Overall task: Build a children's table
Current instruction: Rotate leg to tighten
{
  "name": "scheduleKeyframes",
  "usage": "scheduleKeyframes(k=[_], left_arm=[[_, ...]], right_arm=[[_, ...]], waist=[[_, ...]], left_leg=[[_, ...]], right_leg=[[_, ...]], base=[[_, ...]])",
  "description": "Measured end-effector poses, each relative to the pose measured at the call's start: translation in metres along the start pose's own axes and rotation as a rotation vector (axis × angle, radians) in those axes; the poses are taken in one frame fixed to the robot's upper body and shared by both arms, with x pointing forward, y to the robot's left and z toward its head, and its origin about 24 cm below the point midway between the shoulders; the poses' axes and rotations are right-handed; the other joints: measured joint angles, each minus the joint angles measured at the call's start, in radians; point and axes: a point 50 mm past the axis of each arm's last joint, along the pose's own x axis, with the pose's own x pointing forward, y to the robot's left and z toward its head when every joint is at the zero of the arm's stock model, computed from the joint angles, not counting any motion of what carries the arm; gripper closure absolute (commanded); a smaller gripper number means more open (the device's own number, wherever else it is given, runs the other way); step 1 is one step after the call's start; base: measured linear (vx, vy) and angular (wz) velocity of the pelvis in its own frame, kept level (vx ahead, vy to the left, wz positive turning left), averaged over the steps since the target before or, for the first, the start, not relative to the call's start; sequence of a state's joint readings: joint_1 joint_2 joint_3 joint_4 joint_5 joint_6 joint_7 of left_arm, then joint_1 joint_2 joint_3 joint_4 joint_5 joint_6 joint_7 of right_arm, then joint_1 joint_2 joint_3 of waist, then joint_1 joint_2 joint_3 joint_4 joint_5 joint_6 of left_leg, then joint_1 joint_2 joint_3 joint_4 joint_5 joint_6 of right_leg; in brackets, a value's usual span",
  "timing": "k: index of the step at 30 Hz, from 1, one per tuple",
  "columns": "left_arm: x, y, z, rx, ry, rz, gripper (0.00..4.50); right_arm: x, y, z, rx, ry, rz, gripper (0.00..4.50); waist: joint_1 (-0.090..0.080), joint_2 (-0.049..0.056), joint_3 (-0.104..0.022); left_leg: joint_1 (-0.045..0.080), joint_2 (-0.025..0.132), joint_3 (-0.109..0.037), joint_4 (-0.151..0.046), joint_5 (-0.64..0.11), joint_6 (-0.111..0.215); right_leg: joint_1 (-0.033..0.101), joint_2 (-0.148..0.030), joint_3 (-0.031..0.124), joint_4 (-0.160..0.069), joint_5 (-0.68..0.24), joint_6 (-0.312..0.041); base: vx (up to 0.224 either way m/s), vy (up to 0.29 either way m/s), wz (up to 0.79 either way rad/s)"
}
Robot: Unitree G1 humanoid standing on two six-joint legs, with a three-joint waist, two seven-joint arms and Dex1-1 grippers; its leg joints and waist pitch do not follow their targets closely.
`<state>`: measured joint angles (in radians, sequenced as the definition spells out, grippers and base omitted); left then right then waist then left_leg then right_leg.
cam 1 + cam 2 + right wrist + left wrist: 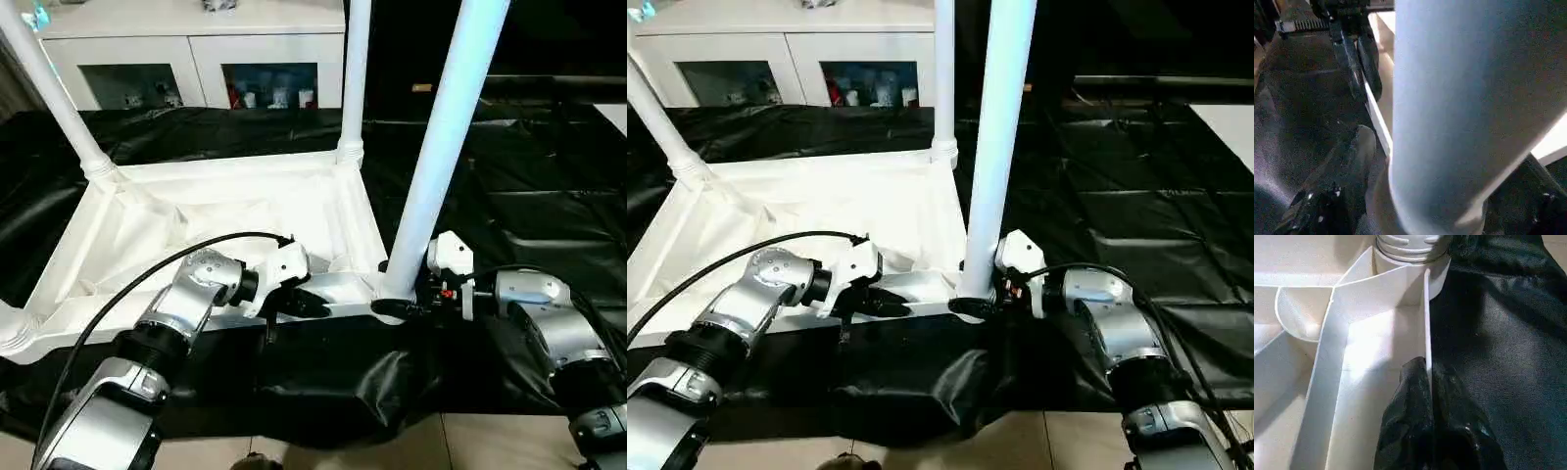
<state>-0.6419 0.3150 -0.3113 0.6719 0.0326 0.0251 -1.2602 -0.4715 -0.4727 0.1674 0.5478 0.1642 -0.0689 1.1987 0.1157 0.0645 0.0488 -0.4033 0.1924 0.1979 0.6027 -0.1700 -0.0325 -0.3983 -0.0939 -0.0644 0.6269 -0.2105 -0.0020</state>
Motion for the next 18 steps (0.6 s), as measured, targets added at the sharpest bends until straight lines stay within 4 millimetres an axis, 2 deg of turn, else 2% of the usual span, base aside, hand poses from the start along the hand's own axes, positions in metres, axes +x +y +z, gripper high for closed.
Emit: scheduleKeyframes(k=[7, 8, 18], left_arm=[[-0.0001, 0.0000, -0.0003, -0.001, 0.001, 0.002, 4.50], [-0.0001, 0.0001, -0.0003, -0.002, 0.001, 0.003, 4.50], [-0.0004, 0.0004, -0.0007, -0.005, 0.004, 0.009, 4.50]], right_arm=[[-0.0021, -0.0029, -0.0024, 0.007, 0.013, -0.007, 1.62], [-0.0020, -0.0030, -0.0026, 0.009, 0.013, -0.007, 1.82], [-0.0008, -0.0050, -0.0034, 0.006, 0.015, -0.002, 1.99]], waist=[[0.000, 0.000, 0.000], [0.000, 0.000, 0.000], [-0.003, 0.000, 0.000]], left_leg=[[0.000, 0.000, 0.000, 0.000, 0.001, 0.001], [0.000, 0.000, 0.000, 0.001, 0.001, 0.001], [0.000, 0.000, 0.000, 0.002, 0.000, 0.000]], right_leg=[[0.000, 0.000, 0.000, 0.000, 0.000, 0.000], [0.000, 0.000, 0.000, 0.001, 0.000, 0.000], [0.000, 0.000, 0.000, 0.002, 0.000, 0.000]], base=[[0.000, 0.000, 0.00], [0.000, 0.000, 0.00], [0.000, 0.000, 0.00]])
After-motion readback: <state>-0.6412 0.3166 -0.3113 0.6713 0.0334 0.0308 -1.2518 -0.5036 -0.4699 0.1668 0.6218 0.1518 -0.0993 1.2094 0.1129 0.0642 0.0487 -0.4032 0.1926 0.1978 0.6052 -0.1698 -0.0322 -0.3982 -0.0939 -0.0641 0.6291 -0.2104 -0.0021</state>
